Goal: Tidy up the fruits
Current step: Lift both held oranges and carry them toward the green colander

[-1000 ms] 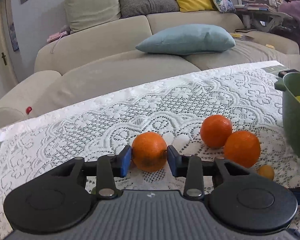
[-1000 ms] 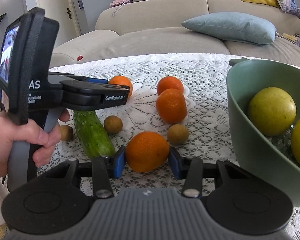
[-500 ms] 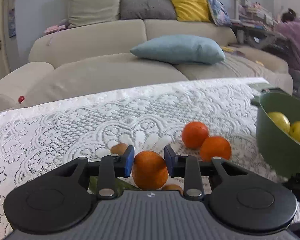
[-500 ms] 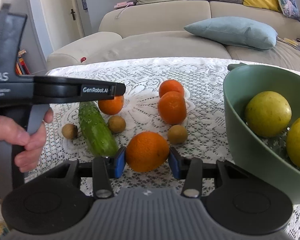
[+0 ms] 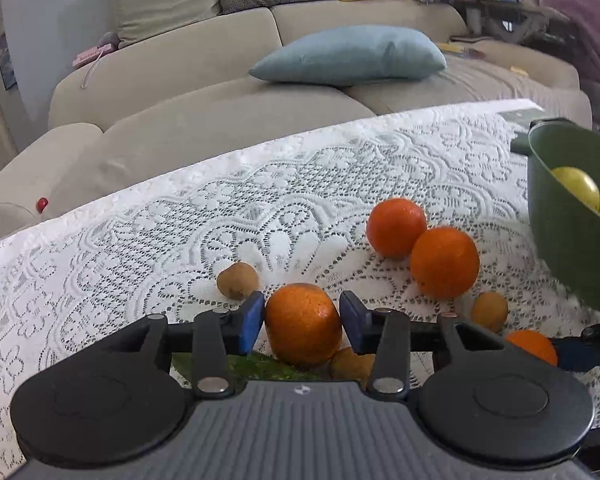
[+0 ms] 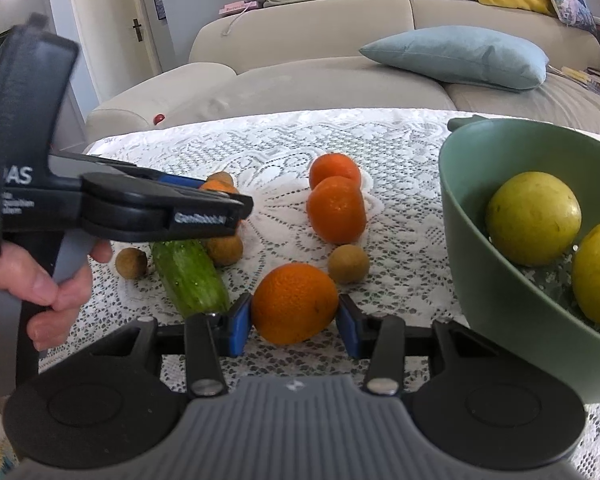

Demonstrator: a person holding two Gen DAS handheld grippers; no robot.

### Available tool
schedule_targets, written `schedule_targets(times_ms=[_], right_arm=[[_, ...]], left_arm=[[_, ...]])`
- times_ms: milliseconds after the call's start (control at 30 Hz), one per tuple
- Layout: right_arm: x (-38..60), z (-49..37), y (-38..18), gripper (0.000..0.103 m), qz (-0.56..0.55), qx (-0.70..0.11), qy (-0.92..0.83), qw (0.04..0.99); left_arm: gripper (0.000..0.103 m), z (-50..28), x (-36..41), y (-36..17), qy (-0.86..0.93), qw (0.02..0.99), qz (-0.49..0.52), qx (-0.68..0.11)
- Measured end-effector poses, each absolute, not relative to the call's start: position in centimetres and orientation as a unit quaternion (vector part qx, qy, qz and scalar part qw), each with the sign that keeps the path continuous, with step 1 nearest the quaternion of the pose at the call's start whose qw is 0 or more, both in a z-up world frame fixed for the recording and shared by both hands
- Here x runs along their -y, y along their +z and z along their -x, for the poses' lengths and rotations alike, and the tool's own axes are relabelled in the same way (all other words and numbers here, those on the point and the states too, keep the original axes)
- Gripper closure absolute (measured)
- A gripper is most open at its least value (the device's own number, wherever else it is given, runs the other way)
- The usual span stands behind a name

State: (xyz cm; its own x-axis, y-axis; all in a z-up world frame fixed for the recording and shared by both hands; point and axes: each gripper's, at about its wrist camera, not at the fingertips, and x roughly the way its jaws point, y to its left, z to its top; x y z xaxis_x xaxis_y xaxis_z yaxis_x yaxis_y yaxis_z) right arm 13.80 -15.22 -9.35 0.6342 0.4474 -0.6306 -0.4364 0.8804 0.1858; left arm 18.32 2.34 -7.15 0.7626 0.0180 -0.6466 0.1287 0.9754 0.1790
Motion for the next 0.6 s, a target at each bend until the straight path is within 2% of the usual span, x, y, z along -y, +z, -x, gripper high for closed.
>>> schedule_targets(times_ms=[333, 600], right_arm=[[15.4, -13.4, -8.8, 0.061, 0.003, -0.332, 0.245, 0.911], [15.8, -12.5, -7.6, 0.061, 0.009, -0.297, 0.252, 0.921]], left_arm=[[0.058, -17.5, -3.1, -6.7, -0.03, 0.942, -0.07, -0.328], [0.058, -15.5, -3.2, -4.0, -0.045, 0.954, -0.045, -0.293]])
